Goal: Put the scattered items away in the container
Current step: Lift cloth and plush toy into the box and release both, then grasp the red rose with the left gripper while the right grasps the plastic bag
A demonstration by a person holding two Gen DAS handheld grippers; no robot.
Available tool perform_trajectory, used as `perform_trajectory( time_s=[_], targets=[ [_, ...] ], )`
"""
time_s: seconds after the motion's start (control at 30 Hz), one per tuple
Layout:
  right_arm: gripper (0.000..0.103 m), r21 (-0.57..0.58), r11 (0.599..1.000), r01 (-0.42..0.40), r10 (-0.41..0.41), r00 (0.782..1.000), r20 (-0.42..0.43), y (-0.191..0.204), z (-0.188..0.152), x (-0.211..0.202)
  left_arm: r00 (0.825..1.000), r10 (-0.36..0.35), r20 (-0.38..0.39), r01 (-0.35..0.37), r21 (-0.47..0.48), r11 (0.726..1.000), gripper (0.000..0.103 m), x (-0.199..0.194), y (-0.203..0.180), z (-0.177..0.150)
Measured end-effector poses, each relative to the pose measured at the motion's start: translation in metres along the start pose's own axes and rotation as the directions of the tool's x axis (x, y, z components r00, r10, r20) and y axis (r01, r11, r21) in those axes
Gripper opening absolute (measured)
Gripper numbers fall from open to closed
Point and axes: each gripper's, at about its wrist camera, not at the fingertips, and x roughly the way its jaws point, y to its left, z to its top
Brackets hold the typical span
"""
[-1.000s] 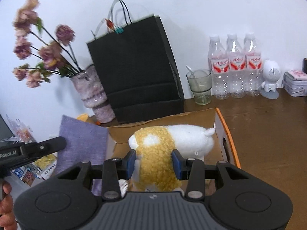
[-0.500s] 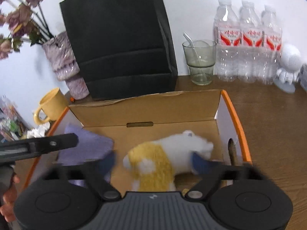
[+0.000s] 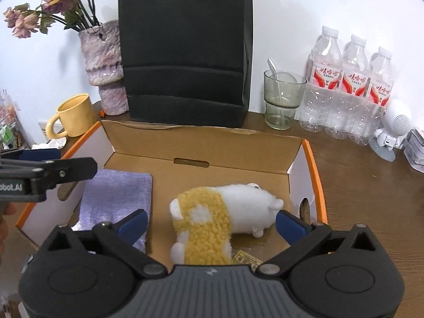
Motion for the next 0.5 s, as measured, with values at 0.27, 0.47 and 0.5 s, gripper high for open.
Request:
perform_trajectory(
  time_s=[0.27,0.47,0.5],
  targets=[
    [0.103,-0.004,1.000,0.011,-0.011,0.999,0.050,0.005,-0.016,-0.055,0.997,0.002,0.081,-0.003,0.015,1.000,0.103,-0.062,-0.004,-0.012],
    [0.103,-0.013,1.000,0.013,-0.011,0.993,0.115,0.006,-0.055,-0.113,0.986,-0.030,0.167,0.018,0.072,0.997,0.103,-0.123,-0.011,-0.048],
    [0.103,-0.013,1.000,0.013,-0.011,0.992,0.126,0.006,-0.064,-0.121,0.982,-0.028,0.188,0.012,0.086,0.996,0.103,-0.133,-0.013,-0.057]
  ],
)
